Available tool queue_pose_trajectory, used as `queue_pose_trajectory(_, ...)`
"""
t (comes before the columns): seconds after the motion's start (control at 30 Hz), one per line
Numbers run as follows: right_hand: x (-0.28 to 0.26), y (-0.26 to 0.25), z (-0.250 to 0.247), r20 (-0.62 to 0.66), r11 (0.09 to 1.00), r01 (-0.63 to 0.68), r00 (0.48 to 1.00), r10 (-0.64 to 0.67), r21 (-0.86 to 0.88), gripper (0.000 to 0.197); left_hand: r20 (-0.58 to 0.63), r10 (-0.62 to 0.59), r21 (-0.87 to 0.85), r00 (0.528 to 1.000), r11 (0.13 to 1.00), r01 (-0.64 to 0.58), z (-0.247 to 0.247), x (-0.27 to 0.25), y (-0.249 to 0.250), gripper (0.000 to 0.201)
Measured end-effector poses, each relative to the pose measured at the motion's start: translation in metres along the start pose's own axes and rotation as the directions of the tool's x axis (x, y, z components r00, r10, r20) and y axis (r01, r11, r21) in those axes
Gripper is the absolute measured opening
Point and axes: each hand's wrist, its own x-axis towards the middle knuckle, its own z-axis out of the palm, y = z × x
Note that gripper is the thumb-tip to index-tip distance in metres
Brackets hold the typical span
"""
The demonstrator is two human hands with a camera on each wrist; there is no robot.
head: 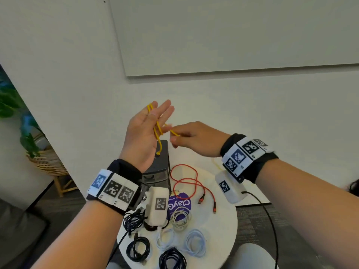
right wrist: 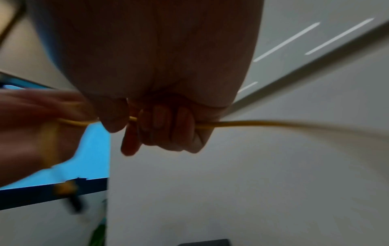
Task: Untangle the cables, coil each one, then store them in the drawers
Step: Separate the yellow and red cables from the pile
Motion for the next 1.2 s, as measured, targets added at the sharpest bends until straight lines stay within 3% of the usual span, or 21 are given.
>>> queue_pose_trajectory(0.1,-0.001,-0.014,0.003,0.032,0.996,0.056,0.998,-0.054,-0.075,0.030,-0.011,0.032,0.197,0.999,0.980,-0.029,-0.004,0.004,-0.011,0.052)
queue_pose_trajectory(0.17,-0.002,-0.019,-0.006,-0.010,0.992,0.087,0.996,-0.088,-0.093,0.029,0.114,0.029,0.500,0.993,0.862,-0.082,-0.008,0.004,-0.013,0.053)
queue_pose_trajectory(0.23,-0.003,-0.021,-0.020,-0.076,0.986,0.125,0.988,-0.134,-0.114,0.028,0.190,-0.025,0.643,0.982,0.758,-0.105,-0.013,0.002,-0.012,0.044)
queue_pose_trajectory(0.3,-0.002,-0.022,-0.035,-0.145,0.980,0.147,0.975,-0.166,-0.132,0.025,0.242,-0.033,0.609,0.970,0.783,-0.125,-0.016,-0.002,-0.006,0.033)
queue_pose_trajectory(0.37,-0.001,-0.019,-0.047,-0.216,0.980,0.154,0.960,-0.178,-0.125,0.027,0.293,-0.025,0.556,0.956,0.818,-0.149,-0.013,-0.007,0.003,0.049)
queue_pose_trajectory(0.53,-0.002,0.001,-0.053,-0.370,0.986,0.164,0.916,-0.156,-0.011,0.038,0.371,-0.053,0.223,0.927,0.974,-0.033,-0.004,-0.009,0.021,0.044)
queue_pose_trajectory(0.6,-0.006,0.007,-0.043,-0.348,0.993,0.115,0.931,-0.112,-0.012,0.035,0.368,0.000,0.078,0.930,0.996,-0.031,-0.003,-0.009,0.028,0.044)
queue_pose_trajectory(0.67,-0.012,0.008,-0.026,-0.245,0.998,0.058,0.968,-0.058,-0.008,0.030,0.321,0.047,-0.013,0.946,0.999,-0.045,0.001,-0.009,0.032,0.042)
queue_pose_trajectory(0.8,-0.019,-0.005,0.001,-0.020,0.994,0.067,0.997,-0.069,-0.088,0.024,0.162,0.019,0.023,0.987,0.999,-0.023,0.006,-0.005,0.020,0.034)
queue_pose_trajectory(0.87,-0.019,-0.013,0.003,0.055,0.974,0.101,0.994,-0.092,-0.202,0.026,0.109,-0.017,0.167,0.994,0.986,-0.001,0.002,-0.003,0.007,0.037)
queue_pose_trajectory(0.93,-0.019,-0.021,-0.004,0.102,0.935,0.151,0.987,-0.124,-0.320,0.027,0.158,-0.074,0.352,0.985,0.936,0.014,-0.003,-0.005,-0.006,0.032)
queue_pose_trajectory(1.03,-0.021,-0.034,-0.021,0.072,0.911,0.235,0.972,-0.224,-0.338,0.019,0.241,-0.148,0.520,0.959,0.854,0.001,-0.008,-0.010,-0.013,0.026)
queue_pose_trajectory(1.13,-0.020,-0.036,-0.036,-0.014,0.924,0.254,0.963,-0.269,-0.284,0.016,0.328,-0.177,0.433,0.928,0.901,0.019,-0.008,-0.017,-0.009,0.034)
queue_pose_trajectory(1.2,-0.021,-0.033,-0.042,-0.150,0.936,0.233,0.949,-0.279,-0.264,0.023,0.366,-0.213,0.341,0.906,0.937,0.082,-0.009,-0.022,-0.007,0.042)
